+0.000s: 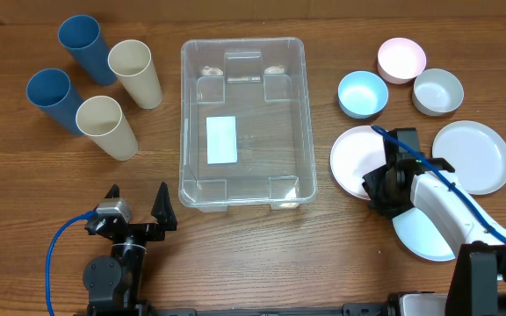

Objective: Pack container
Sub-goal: 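Lift the white plate with the right gripper off the table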

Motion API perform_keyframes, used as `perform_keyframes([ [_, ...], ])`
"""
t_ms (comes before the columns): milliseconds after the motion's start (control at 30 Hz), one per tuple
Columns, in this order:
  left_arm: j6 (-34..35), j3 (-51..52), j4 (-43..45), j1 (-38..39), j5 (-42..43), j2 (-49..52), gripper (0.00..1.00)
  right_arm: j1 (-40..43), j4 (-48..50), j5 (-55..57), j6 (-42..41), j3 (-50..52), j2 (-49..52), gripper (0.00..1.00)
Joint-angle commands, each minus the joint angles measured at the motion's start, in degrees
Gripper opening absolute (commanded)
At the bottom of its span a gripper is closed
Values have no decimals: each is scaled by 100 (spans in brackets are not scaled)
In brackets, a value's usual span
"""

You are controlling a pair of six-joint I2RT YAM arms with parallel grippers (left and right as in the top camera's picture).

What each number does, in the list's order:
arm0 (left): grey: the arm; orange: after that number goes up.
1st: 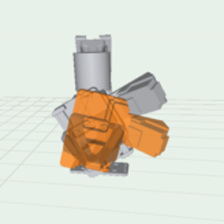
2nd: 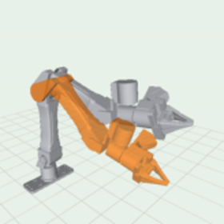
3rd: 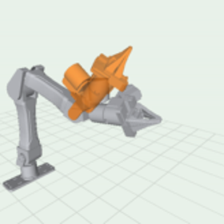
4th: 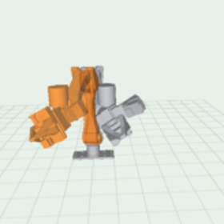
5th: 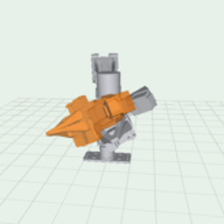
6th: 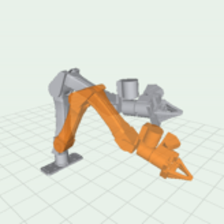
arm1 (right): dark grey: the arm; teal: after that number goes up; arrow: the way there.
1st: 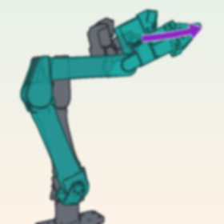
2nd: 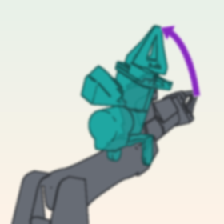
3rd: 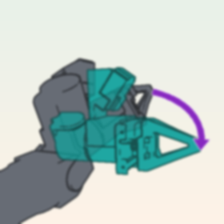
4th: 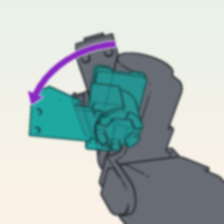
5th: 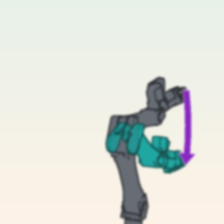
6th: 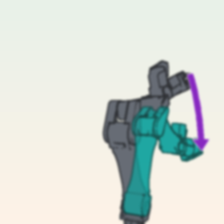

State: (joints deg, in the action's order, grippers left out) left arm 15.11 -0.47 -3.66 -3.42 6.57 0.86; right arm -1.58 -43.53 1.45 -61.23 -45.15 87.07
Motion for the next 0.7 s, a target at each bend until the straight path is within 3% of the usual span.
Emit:
perform_keyframes([
  [0, 74, 20, -15, -37, -42, -59, 100, -33, 216, 103, 11, 299, -26, 26],
  [67, 74, 20, -15, -37, -42, -59, 100, -33, 219, 105, 13, 299, -26, 23],
  [167, 74, 20, -15, -37, -42, -59, 100, -33, 238, 107, 13, 299, -26, 4],
  [467, 74, 20, -15, -37, -42, -59, 100, -20, 295, 411, 560, 282, -26, 4],
  [667, 74, 20, -15, -37, -42, -59, 100, 70, -286, 409, 925, -505, -114, 4],
])
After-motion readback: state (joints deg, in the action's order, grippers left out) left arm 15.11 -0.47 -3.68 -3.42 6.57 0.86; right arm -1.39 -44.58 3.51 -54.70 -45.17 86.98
